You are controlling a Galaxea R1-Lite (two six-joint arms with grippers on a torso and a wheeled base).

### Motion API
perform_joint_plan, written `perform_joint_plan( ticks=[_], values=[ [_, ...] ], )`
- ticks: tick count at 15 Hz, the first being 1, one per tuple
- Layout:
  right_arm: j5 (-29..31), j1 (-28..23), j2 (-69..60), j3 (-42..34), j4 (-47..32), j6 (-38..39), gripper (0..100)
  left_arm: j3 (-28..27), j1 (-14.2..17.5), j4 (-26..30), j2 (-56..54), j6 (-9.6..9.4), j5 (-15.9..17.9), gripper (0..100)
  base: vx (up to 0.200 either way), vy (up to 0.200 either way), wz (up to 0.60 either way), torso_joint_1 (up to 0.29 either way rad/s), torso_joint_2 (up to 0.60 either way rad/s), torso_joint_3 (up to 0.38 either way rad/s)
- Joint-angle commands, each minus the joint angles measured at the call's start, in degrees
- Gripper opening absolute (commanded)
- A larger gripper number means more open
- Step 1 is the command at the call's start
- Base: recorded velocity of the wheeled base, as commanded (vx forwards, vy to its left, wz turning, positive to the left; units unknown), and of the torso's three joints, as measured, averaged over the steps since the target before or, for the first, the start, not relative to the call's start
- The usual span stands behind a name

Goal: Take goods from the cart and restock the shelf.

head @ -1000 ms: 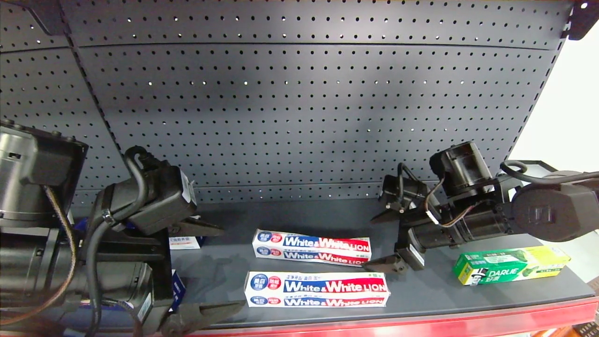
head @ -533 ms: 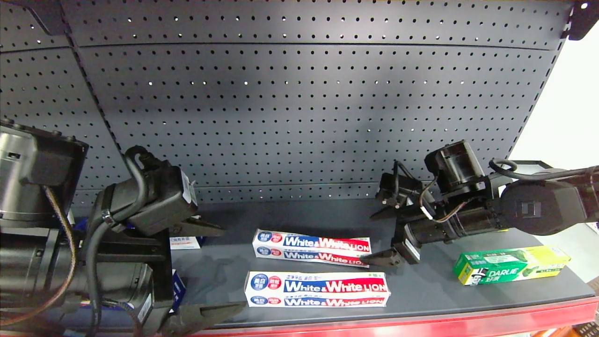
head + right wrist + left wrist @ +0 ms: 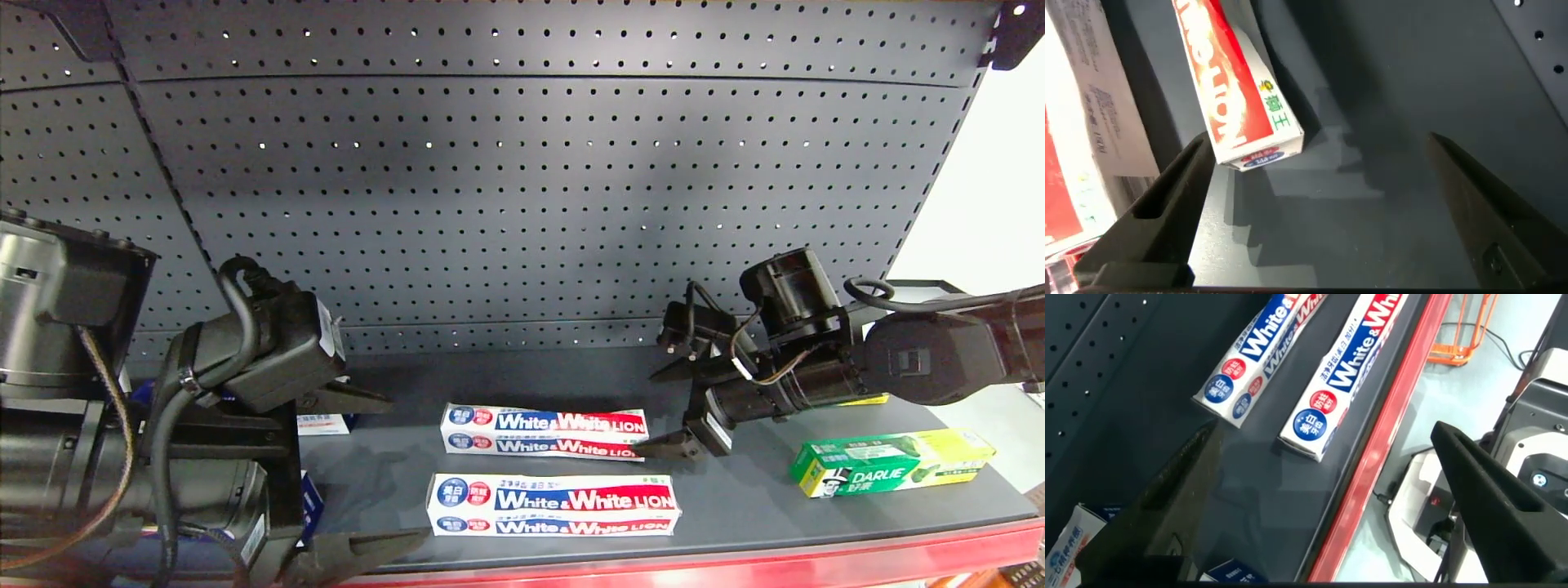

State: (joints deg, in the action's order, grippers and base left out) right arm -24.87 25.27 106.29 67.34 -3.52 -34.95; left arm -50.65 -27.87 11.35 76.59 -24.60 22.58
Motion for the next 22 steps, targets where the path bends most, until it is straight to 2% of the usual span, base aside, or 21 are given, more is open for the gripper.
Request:
perform_joint_plan(
  ticks=[1,8,14,15,22],
  values=[
    [0.0,-0.3,0.4,0.2,0.0,0.0,100,0.0,0.0,0.0,0.1,-0.01,0.0,100,0.0,0.0,0.0,0.0,0.0,0.0],
    [0.1,-0.3,-2.1,-0.5,-0.2,-0.1,100,0.0,0.0,0.0,0.0,0.08,0.0,100,0.0,0.0,0.0,0.0,0.0,0.0],
    [0.2,-2.2,-11.3,-7.8,-0.2,0.0,100,0.6,-0.1,0.1,-0.7,0.08,0.1,100,0.0,0.0,0.0,0.0,0.0,0.0],
    [0.2,-2.4,-15.4,-11.5,-0.3,0.0,100,0.9,-0.1,0.2,-1.3,0.08,0.1,100,0.0,0.0,0.0,0.0,0.0,0.0],
    [0.3,-1.5,-19.2,-19.0,-0.2,-0.1,100,0.3,0.2,-0.1,-1.5,0.17,0.0,100,0.0,0.0,0.0,0.0,0.0,0.0]
  ],
)
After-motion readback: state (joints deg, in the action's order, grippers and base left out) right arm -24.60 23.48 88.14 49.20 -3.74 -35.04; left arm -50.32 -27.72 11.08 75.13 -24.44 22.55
